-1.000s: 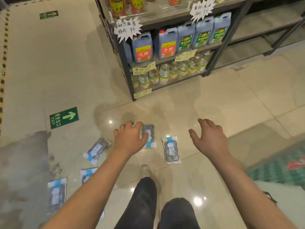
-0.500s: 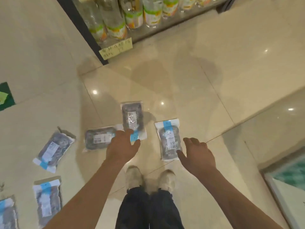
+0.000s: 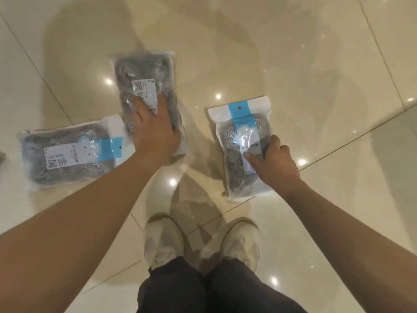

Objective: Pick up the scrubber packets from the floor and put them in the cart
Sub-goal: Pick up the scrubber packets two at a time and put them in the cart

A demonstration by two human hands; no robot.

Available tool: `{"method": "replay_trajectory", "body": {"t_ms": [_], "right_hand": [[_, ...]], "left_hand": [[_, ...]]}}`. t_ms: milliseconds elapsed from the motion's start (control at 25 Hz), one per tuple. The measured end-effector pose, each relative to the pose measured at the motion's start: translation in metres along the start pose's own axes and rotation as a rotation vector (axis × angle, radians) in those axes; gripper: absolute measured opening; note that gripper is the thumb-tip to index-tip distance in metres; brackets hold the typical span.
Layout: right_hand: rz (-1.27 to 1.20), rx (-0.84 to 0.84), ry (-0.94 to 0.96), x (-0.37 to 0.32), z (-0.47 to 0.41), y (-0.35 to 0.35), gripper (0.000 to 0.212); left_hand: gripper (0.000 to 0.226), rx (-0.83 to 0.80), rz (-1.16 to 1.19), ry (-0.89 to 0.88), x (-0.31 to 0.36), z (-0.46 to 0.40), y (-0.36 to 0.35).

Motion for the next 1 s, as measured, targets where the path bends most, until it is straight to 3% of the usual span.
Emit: {"method": "replay_trajectory", "body": {"t_ms": [80, 160, 240, 320, 400, 440, 480, 560, 640, 720, 800, 1000], "right_hand": [[-0.081, 0.037, -0.038, 0.024, -0.002, 0.012, 0.071], [-0.127, 0.099, -0.094, 0.045, 0.000, 0.030, 0.067], [-0.141, 0.145, -0.132, 0.059, 0.004, 0.045, 0.066], [-0.154, 0.150, -0.133, 0.060, 0.006, 0.046, 0.068], [-0.188, 0.147, -0.116, 0.053, 0.009, 0.040, 0.071], [-0.203, 0.143, -0.104, 0.048, 0.009, 0.036, 0.072], [-0.212, 0.137, -0.091, 0.042, 0.010, 0.031, 0.072], [-0.250, 0.133, -0.064, 0.029, 0.010, 0.021, 0.072], [-0.306, 0.118, -0.053, 0.016, 0.012, 0.010, 0.070], [-0.336, 0.101, -0.063, 0.008, 0.014, 0.002, 0.064], [-0.346, 0.087, -0.077, 0.001, 0.026, 0.005, 0.059], [-0.465, 0.132, -0.054, -0.040, 0.101, 0.075, 0.052]], "left_hand": [[0.089, 0.063, -0.114, -0.180, 0.008, 0.014, -0.007], [0.067, 0.241, -0.191, -0.595, 0.016, 0.029, -0.007], [0.039, 0.319, -0.167, -1.000, 0.016, 0.045, -0.005], [0.022, 0.320, -0.113, -1.156, 0.019, 0.052, 0.007], [0.015, 0.327, 0.045, -1.035, 0.020, 0.055, 0.014], [0.013, 0.329, 0.178, -0.862, 0.015, 0.053, 0.012], [0.021, 0.307, 0.281, -0.597, 0.003, 0.052, 0.008], [0.050, 0.113, 0.485, 0.034, -0.037, 0.056, -0.027], [0.077, -0.165, 0.815, 0.399, -0.048, 0.073, -0.067], [0.053, -0.340, 1.167, 0.489, -0.033, 0.076, -0.081], [0.034, -0.402, 1.189, 0.469, -0.030, 0.080, -0.072], [0.041, -0.388, 1.184, 0.428, -0.056, 0.128, 0.009]]}}
Point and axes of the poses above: each hand's wrist, its own z-axis away from the middle knuckle, its own y-axis out of the back of the hand, x = y × z, the point moved 9 cm from there along -z, towards the middle knuckle, and after that the axes turned 14 degrees about -z, right-handed, at the moved point
